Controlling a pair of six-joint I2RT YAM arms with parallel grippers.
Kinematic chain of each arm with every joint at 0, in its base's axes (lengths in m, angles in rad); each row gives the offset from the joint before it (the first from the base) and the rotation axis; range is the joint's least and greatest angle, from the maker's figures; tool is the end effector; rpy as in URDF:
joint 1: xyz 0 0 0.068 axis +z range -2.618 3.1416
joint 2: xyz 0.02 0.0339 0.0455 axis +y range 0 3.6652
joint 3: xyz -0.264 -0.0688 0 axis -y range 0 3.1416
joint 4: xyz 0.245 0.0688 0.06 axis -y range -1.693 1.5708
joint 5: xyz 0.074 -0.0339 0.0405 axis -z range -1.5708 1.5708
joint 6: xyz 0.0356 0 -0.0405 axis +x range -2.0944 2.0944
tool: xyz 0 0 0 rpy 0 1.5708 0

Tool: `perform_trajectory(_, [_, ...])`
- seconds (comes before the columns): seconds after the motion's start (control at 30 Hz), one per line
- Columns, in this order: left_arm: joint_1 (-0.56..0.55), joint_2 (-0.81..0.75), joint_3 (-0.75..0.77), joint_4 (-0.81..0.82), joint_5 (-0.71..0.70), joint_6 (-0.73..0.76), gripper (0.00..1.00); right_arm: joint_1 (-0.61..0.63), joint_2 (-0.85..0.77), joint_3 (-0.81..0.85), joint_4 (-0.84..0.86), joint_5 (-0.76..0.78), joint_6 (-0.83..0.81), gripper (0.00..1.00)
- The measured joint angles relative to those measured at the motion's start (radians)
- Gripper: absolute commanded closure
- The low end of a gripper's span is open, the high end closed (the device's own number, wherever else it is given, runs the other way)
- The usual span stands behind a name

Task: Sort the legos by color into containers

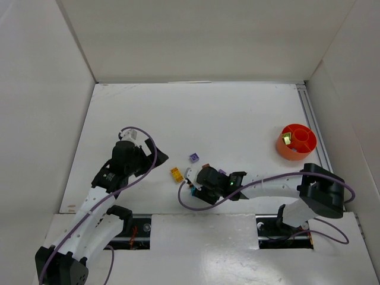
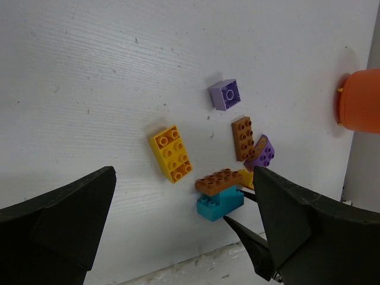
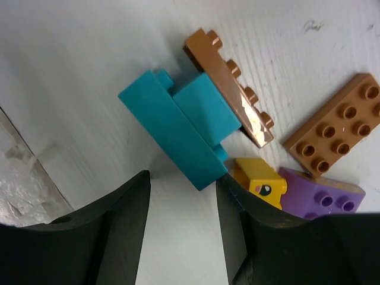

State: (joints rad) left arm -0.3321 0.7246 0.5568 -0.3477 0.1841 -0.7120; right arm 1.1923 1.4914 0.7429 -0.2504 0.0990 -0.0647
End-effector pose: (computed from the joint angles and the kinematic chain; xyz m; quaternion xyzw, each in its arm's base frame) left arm 0.1574 -0.0612 0.2530 -0.1170 0.8536 -0.3189 0.3950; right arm 0.1062 0.2576 0.1619 -0.5521 0.7833 0.1104 0.2635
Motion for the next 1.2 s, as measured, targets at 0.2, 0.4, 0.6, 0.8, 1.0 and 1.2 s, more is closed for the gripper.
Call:
perform_trajectory(0.2, [0.0,0.0,0.0,0.0,0.0,0.0,0.0,0.0,0.017,0.009,0.035,0.006,-0.01,0.49])
perform_trajectory(0.4, [0.0,0.0,0.0,0.0,0.0,0.0,0.0,0.0,0.021,0.006,0.075,0.005,-0.026,0.57])
perform_trajectory(0.6, [0.0,0.0,0.0,0.0,0.004,0.0,0.0,0.0,0.022,-0.005,0.148,-0.006,-0.048,0.59])
perform_trajectory(0.8, [0.0,-0.002,0.0,0.0,0.01,0.0,0.0,0.0,0.053,-0.006,0.217,-0.036,-0.071,0.59])
perform_trajectory(1.0, [0.0,-0.006,0.0,0.0,0.02,0.0,0.0,0.0,0.061,-0.007,0.269,-0.065,-0.103,0.69])
perform_trajectory(1.2, [0.0,-0.006,0.0,0.0,0.023,0.0,0.0,0.0,0.087,-0.007,0.325,-0.078,-0.119,0.84])
